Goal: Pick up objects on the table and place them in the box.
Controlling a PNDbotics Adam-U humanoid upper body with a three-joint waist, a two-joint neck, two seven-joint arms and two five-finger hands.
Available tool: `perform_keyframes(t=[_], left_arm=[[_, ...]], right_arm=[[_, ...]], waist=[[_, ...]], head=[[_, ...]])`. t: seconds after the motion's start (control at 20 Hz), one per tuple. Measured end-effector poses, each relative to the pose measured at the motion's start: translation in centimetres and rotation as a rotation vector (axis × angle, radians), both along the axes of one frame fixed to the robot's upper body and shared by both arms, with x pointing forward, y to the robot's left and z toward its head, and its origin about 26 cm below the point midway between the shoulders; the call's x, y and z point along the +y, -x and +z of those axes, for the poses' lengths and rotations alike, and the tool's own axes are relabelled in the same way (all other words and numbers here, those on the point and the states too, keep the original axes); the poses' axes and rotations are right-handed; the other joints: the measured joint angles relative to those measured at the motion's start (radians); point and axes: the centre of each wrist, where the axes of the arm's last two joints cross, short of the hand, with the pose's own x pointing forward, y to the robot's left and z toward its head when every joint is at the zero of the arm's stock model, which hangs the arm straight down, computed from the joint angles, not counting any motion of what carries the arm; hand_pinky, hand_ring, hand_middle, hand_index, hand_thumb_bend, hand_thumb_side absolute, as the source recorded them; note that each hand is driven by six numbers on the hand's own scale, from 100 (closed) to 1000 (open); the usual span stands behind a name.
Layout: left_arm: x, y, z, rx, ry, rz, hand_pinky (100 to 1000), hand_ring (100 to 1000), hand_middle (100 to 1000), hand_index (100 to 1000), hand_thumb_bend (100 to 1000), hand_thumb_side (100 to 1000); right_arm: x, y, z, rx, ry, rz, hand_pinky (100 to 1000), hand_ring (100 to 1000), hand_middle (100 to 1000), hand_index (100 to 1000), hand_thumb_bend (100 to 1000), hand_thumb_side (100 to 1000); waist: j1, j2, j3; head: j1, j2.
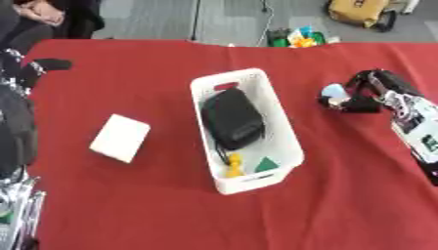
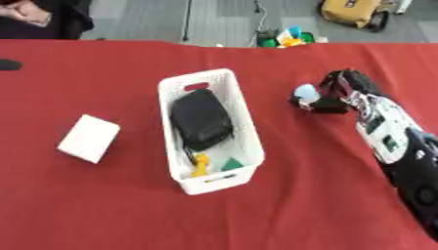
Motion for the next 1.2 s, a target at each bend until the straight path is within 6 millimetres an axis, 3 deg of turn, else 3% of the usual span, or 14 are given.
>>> perform_keyframes(t=[1.2], left_arm=[[-0.03, -0.01, 0.05, -0.001, -0.003, -0.003, 658, 867, 1000, 917, 100, 1000]], right_arm=[[0.18, -0.14, 0.19, 0.004, -0.004, 0.0, 880, 832, 518, 682, 689, 607]], waist=[[-0.003, 0.002, -0.003]], head=[[0.006, -0.007]])
